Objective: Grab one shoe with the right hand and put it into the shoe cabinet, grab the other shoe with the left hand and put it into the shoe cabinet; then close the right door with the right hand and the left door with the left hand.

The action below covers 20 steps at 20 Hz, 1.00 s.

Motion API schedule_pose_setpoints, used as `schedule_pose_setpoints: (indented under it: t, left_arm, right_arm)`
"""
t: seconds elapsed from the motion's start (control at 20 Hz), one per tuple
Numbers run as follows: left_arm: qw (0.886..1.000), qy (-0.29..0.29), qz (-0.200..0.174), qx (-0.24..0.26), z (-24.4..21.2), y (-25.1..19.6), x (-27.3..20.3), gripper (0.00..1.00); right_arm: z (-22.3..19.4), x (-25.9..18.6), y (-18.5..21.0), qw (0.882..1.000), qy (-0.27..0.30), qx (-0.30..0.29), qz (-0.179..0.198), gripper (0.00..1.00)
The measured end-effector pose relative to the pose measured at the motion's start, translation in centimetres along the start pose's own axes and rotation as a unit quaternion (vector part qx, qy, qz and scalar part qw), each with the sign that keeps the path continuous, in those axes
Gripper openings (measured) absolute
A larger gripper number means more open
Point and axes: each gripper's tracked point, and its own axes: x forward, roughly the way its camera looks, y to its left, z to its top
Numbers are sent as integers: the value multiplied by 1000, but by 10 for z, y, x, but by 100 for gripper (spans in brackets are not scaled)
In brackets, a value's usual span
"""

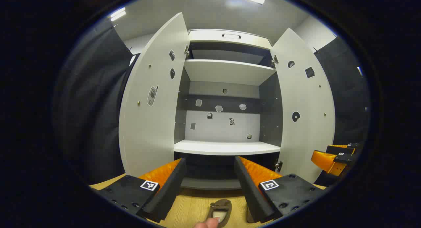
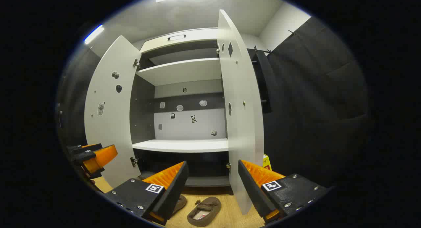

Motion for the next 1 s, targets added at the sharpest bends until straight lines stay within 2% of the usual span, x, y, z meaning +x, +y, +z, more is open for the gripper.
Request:
schedule_pose_setpoints:
  t: [0.3,0.35,0.45,1.0]
  left_arm:
    - [1000,1,-8,-1,0,-7,-2,96]
    - [1000,2,-8,-2,0,-6,-1,94]
    - [1000,4,-5,-2,-1,-4,-2,96]
    - [1000,2,8,7,4,5,-6,96]
  right_arm:
    - [0,-1,2,1000,0,3,0,93]
    - [0,-1,2,1000,0,4,0,93]
    - [0,-2,3,1000,0,7,0,93]
    - [-2,-3,12,1000,5,13,7,93]
